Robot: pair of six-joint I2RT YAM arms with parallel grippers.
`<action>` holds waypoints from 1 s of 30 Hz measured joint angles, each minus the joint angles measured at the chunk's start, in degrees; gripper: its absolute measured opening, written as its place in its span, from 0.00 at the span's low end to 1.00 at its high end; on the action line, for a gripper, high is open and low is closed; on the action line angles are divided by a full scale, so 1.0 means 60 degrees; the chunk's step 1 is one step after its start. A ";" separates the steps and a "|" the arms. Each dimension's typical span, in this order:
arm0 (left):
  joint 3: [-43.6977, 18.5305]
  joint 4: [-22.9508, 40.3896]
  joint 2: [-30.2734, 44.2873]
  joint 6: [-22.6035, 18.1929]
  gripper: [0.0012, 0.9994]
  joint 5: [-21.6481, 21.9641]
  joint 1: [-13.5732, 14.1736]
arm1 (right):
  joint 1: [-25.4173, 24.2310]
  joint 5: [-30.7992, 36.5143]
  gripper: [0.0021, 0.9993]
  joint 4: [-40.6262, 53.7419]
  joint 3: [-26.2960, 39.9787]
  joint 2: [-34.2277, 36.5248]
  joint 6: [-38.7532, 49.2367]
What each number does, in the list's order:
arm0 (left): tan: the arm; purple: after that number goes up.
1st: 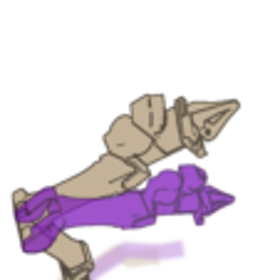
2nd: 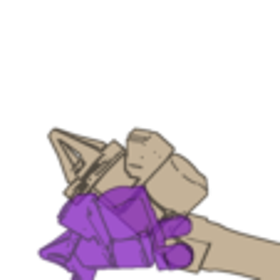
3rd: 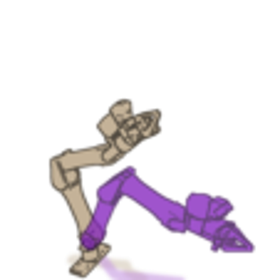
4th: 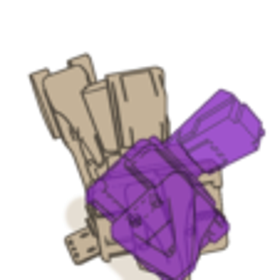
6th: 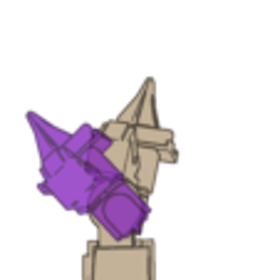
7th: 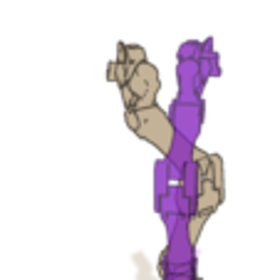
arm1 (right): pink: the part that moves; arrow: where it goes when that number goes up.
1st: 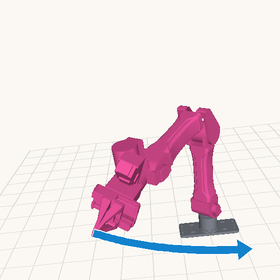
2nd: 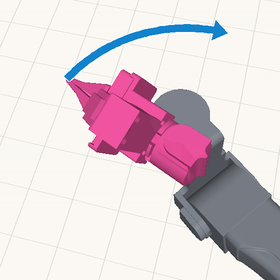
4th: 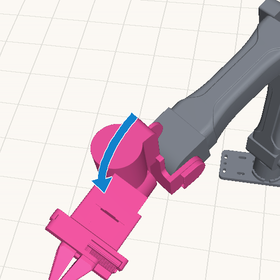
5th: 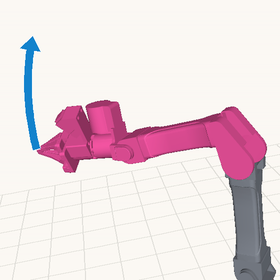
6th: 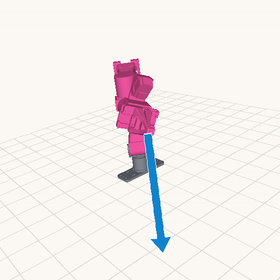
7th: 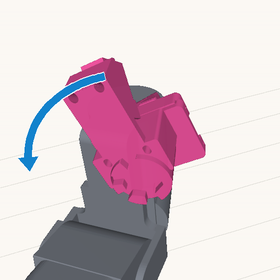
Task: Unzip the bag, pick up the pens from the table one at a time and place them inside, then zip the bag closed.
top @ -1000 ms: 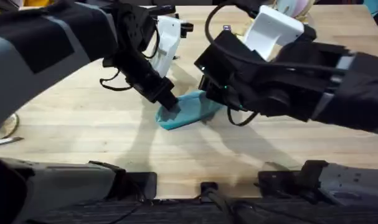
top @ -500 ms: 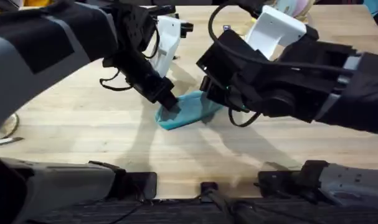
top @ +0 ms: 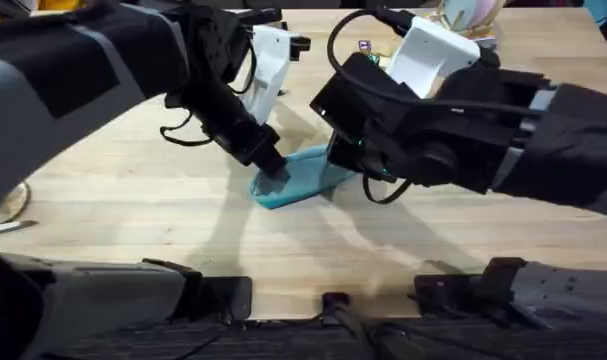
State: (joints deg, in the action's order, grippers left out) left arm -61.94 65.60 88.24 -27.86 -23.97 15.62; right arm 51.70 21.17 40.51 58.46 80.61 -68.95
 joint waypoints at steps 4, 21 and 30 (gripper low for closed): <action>0.0002 0.0000 -0.0002 0.0004 0.04 -0.0004 0.0000 | 0.0004 0.0000 0.03 0.0004 0.0000 -0.0029 0.0186; 0.0000 0.0062 -0.0002 0.0000 0.04 0.0004 0.0000 | -0.0015 -0.0273 0.03 0.0219 0.0000 -0.1601 0.1572; 0.0001 0.0069 -0.0001 0.0000 0.04 0.0036 0.0000 | 0.0114 -0.0686 0.03 -0.0225 0.0000 -0.1601 0.2003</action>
State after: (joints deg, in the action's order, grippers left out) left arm -61.94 66.02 88.23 -27.86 -23.75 15.62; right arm 52.38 17.05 39.16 58.46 71.00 -56.93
